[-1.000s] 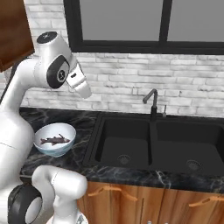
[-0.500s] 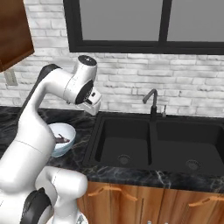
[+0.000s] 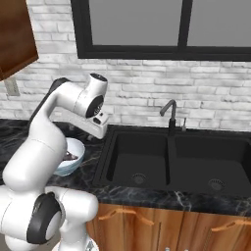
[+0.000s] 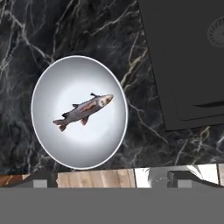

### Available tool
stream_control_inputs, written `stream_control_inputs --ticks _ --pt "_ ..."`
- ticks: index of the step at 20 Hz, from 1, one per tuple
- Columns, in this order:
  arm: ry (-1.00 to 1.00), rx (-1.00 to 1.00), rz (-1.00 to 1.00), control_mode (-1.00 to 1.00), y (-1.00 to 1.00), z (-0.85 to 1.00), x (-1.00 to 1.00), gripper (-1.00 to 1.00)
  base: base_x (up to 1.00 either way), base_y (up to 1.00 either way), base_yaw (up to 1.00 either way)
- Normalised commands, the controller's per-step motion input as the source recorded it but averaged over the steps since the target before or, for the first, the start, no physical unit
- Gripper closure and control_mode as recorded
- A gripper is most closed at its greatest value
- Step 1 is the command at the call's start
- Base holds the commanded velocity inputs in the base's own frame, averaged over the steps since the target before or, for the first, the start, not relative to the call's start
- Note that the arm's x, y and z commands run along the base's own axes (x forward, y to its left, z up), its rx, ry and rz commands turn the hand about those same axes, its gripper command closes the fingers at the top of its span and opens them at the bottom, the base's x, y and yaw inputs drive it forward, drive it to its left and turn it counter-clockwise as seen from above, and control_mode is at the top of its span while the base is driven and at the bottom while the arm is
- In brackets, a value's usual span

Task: Move the cup from next to the sink to the open cabinet. Then, move the bowl with the fish to the fridge to clear the area for faucet cleaning.

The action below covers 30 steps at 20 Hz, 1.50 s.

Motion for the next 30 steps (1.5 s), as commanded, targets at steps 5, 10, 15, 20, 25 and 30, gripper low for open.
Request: stream_control_inputs --ticks 5,10,15,20,25,30 --pt "0.03 -0.13 0.04 -1.00 0.10 -0.76 0.00 -1.00 0.00 0.00 0.00" --pt "-0.08 -0.17 0.03 -1.00 0.09 -0.73 0.10 -1.00 0.00 0.00 0.00" --pt "-0.08 -0.06 0.00 -1.00 0.14 -0.33 0.38 -1.00 0.00 0.00 0.00" --pt "0.01 0.00 0.00 -1.00 0.00 -0.14 0.04 -1.00 0.00 0.00 0.00" --pt "0.00 -0.02 0.00 -1.00 0.07 -0.56 0.30 -1.00 0.00 0.00 0.00" --pt "-0.01 0.00 0.00 -1.00 0.11 -0.27 0.31 -1.00 0.00 0.00 0.00"
